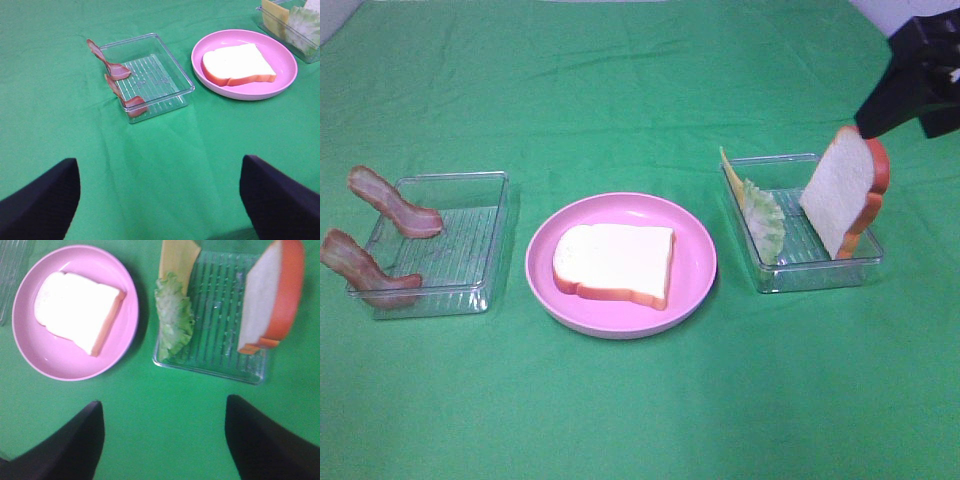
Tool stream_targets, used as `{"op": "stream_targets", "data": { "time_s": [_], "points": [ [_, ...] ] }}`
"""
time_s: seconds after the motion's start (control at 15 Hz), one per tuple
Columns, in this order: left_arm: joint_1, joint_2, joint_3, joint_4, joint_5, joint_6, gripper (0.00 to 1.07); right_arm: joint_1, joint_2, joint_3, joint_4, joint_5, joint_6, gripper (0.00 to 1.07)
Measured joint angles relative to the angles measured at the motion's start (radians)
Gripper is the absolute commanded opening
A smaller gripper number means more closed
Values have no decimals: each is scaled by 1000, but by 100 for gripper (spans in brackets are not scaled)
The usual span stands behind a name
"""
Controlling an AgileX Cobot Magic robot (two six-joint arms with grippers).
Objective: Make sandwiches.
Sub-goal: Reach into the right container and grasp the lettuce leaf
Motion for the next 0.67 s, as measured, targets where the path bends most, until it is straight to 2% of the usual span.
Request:
{"op": "stream_targets", "data": {
  "time_s": [0.13,0.2,0.27,0.67],
  "points": [
    [0,0,0,0,0,0,82,96,102,-91,-46,60,104,65],
    [0,0,0,0,0,0,82,113,123,-109,-59,76,122,65],
    [0,0,0,0,0,0,82,177,219,-189,-109,130,196,65],
    [0,0,1,0,-1,0,82,200,460,-355,-109,150,246,65]
  ]
}}
